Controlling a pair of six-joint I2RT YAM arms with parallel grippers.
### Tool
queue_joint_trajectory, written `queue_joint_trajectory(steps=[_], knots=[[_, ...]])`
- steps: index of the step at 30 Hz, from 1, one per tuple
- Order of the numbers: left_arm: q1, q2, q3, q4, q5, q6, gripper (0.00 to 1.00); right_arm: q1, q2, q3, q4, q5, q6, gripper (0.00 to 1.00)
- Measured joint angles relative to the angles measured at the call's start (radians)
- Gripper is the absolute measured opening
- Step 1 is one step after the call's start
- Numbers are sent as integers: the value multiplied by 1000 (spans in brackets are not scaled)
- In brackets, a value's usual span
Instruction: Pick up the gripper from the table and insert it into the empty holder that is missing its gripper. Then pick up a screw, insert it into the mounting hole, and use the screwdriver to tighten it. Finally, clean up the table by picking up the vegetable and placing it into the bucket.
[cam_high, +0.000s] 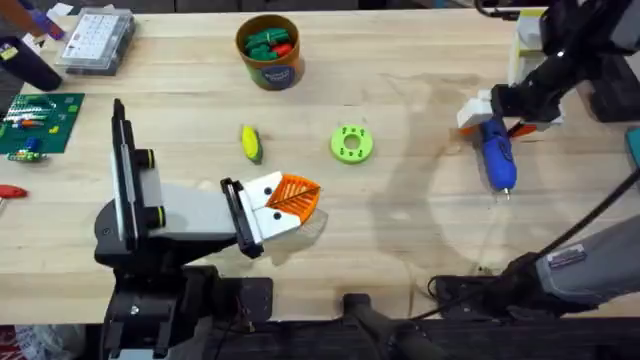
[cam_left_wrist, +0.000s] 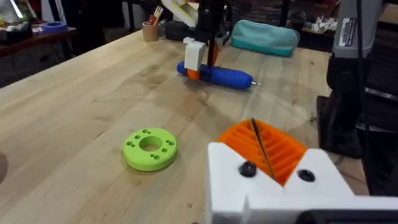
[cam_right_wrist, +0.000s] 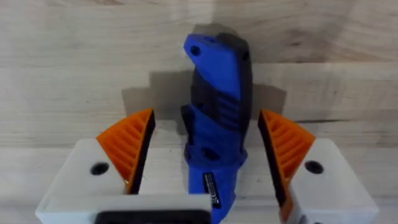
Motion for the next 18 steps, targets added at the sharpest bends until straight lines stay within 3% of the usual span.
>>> queue_joint_trajectory(steps=[8, 9, 12, 18], knots=[[0, 0, 0, 0, 0, 0, 4, -2, 42, -2, 16, 19, -3, 989], [0, 0, 0, 0, 0, 0, 4, -1, 43, 0, 15, 22, -5, 951], [0, 0, 0, 0, 0, 0, 4, -4, 44, 2, 16, 33, -11, 762], [0, 0, 0, 0, 0, 0, 4, -8, 49, 5, 31, 49, -20, 128]])
